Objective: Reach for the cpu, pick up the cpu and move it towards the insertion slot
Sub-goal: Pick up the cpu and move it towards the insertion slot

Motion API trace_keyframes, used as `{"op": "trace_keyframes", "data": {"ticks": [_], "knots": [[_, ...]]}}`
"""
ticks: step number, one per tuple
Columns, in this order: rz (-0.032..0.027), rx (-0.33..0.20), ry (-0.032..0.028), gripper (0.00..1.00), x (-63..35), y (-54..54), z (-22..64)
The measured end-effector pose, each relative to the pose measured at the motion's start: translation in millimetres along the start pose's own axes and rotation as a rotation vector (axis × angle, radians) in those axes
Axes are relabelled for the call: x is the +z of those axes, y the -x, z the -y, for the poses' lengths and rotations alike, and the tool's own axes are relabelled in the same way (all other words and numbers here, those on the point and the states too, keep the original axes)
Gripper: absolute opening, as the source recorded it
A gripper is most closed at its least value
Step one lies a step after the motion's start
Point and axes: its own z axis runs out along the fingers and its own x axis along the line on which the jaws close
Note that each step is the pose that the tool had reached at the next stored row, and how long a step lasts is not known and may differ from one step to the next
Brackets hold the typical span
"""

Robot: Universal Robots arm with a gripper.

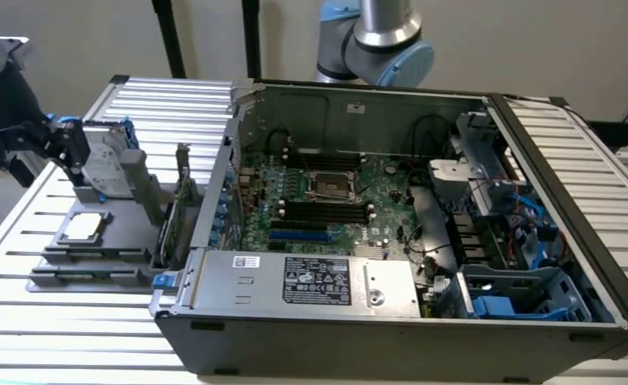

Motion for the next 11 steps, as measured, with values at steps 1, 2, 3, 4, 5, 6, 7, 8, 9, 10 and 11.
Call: {"op": "trace_keyframes", "data": {"ticks": [1, 2, 3, 4, 5, 6, 7, 8, 9, 10, 11], "knots": [[-0.0002, -0.001, -0.0001, 0.71, 1.7, 0.0, 0.1], [-0.0002, -0.002, 0.0, 0.71, 3.6, 0.0, 0.2], [-0.0004, -0.003, -0.0001, 0.71, 5.3, 0.0, 0.4], [-0.0005, -0.005, -0.0001, 0.71, 7.1, 0.1, 0.5], [-0.0003, -0.006, 0.0, 0.71, 9.1, 0.2, 0.6], [-0.0005, -0.007, -0.0001, 0.71, 10.8, 0.2, 0.8], [-0.0006, -0.008, -0.0001, 0.71, 12.6, 0.3, 0.9], [-0.0007, -0.009, -0.0001, 0.71, 14.4, 0.4, 1.1], [-0.0008, -0.01, -0.0001, 0.71, 16.1, 0.6, 1.2], [-0.0008, -0.01, -0.0001, 0.71, 18.0, 0.8, 1.5], [-0.0006, -0.01, -0.0001, 0.71, 19.9, 1.1, 1.7]]}}
